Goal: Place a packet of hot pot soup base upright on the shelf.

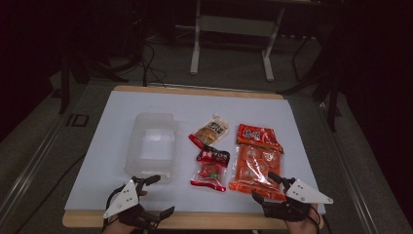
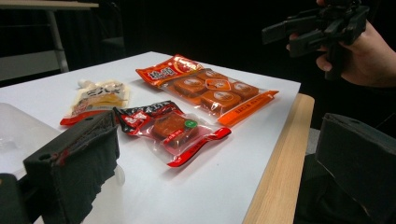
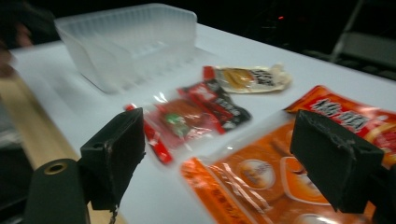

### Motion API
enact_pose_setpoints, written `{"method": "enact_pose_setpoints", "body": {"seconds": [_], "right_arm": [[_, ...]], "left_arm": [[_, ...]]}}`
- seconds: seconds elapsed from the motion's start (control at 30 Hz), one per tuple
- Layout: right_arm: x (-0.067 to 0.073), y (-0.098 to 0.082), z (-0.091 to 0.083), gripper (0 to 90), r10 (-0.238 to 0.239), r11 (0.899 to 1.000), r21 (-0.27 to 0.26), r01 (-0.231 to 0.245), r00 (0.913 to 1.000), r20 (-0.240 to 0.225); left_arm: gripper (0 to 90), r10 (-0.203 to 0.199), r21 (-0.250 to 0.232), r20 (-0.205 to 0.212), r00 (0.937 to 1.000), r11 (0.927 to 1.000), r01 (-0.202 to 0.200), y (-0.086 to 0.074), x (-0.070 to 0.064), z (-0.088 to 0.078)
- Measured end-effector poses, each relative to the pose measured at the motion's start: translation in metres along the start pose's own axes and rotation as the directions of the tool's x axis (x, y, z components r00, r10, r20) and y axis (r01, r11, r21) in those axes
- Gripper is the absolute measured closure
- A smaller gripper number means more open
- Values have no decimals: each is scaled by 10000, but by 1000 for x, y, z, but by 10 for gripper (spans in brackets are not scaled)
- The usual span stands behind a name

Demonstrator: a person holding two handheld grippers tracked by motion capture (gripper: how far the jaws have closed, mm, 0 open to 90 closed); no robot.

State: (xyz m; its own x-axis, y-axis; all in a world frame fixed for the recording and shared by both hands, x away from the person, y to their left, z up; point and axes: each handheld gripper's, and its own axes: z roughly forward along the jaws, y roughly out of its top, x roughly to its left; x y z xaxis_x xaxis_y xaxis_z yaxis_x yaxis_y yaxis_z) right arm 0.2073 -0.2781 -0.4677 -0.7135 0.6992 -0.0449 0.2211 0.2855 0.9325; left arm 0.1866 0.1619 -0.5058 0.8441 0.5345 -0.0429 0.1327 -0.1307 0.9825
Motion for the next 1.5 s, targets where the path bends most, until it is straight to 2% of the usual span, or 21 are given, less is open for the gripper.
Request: {"method": "enact_pose_setpoints", "body": {"seconds": [0.03, 0.07, 0.23, 0.4, 0.53, 0.63, 0.73, 0.8, 0.9, 1.0, 1.17, 1.2, 1.37, 1.43, 1.47, 1.5], "right_arm": [[0, 0, 0, 178, 0, 10000, 0, 0, 10000, 0], [1, 0, 1, 177, -248, 9997, 31, 248, 9997, 80], [2, -3, 5, 137, -685, 9976, 106, 686, 9976, -113], [5, 2, 0, 110, -616, 9978, -275, 609, 9978, -259], [7, 4, 1, 106, -420, 9990, -179, 409, 9967, -691], [9, 5, 2, 106, -459, 9988, -185, 445, 9953, -858], [16, 13, 0, 106, -946, 9943, -586, 889, 9902, -1027], [19, 19, -3, 106, -1040, 9930, -660, 976, 9894, -1018], [20, 26, -6, 106, -945, 9930, -813, 855, 9890, -1141], [20, 39, -13, 106, -1069, 9895, -1100, 936, 9867, -1226], [15, 49, -15, 106, -1234, 9860, -1248, 1108, 9875, -977], [11, 53, -15, 106, -1234, 9852, -1308, 1110, 9882, -905], [-2, 64, -16, 102, -1075, 9841, -1500, 952, 9913, -762], [-4, 67, -16, 98, -1118, 9833, -1522, 1002, 9913, -699], [-8, 72, -17, 98, -1062, 9829, -1556, 983, 9934, -431], [-8, 72, -17, 98, -1062, 9829, -1556, 983, 9934, -431]], "left_arm": [[1, 0, 0, 0, 10000, 10000, 0, 0, 0, 0], [1, 16, 1, -4, 10000, 10000, -16, 0, 0, 0], [1, 66, 56, -7, 10000, 10000, -66, 0, -1, 1], [1, 103, 152, 103, 9999, 9998, -104, -1, -3, 3], [1, 87, 132, 143, 9999, 9999, -88, -1, -5, 4], [1, 102, 148, 155, 9998, 9998, -104, -1, -6, 5], [1, 113, 148, 153, 9998, 9998, -115, -1, -7, 5], [1, 112, 134, 149, 9998, 9998, -114, -1, -7, 5], [1, 121, 140, 151, 9998, 9998, -123, -1, -6, 6], [1, 87, 103, 181, 9998, 9999, -89, -1, -6, 7], [1, 159, -7, 172, 9997, 9999, -159, -1, -7, 7], [1, 231, -58, 147, 9996, 9997, -230, -1, -8, 7], [1, 337, -200, 99, 9994, 9992, -335, -1, -9, 7], [1, 368, -146, -52, 9993, 9992, -369, -1, -8, 7], [2, 263, -162, -98, 9996, 9995, -265, -2, -7, 7], [1, 263, -162, -98, 9996, 9995, -265, -2, -7, 7]]}}
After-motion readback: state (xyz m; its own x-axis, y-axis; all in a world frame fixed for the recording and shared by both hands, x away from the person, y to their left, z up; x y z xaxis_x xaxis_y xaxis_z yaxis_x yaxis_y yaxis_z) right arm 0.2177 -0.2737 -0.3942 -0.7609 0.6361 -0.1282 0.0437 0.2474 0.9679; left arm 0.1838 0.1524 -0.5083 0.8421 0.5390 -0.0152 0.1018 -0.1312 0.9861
